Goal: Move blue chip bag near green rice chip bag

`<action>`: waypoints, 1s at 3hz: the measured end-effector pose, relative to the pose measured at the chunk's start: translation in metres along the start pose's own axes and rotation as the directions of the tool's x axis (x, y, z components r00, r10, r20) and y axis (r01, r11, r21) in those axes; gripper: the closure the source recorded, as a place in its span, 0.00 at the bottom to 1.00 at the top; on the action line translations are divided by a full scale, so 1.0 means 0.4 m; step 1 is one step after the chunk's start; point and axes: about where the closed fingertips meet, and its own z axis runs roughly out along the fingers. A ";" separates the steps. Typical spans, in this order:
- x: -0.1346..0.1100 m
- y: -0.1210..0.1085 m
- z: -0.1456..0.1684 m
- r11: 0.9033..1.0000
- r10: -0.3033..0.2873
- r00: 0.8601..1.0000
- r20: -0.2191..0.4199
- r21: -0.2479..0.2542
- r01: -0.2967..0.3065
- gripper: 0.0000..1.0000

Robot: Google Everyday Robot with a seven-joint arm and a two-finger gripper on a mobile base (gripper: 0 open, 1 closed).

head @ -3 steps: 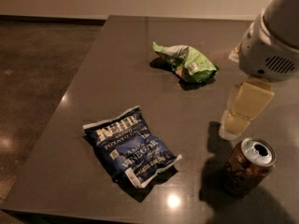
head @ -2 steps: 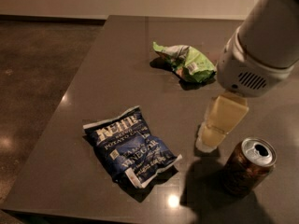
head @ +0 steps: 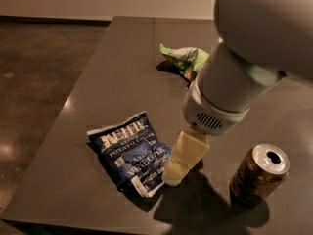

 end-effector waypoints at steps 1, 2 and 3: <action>-0.028 0.056 0.076 0.999 -0.015 1.000 0.006 -0.052 0.015 0.00; -0.045 0.096 0.141 0.994 -0.037 0.999 0.007 -0.103 0.037 0.00; -0.060 0.114 0.184 0.993 -0.059 0.998 0.016 -0.102 0.061 0.00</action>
Offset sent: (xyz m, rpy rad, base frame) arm -0.0271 0.0655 -0.0850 0.0533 0.1435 0.1063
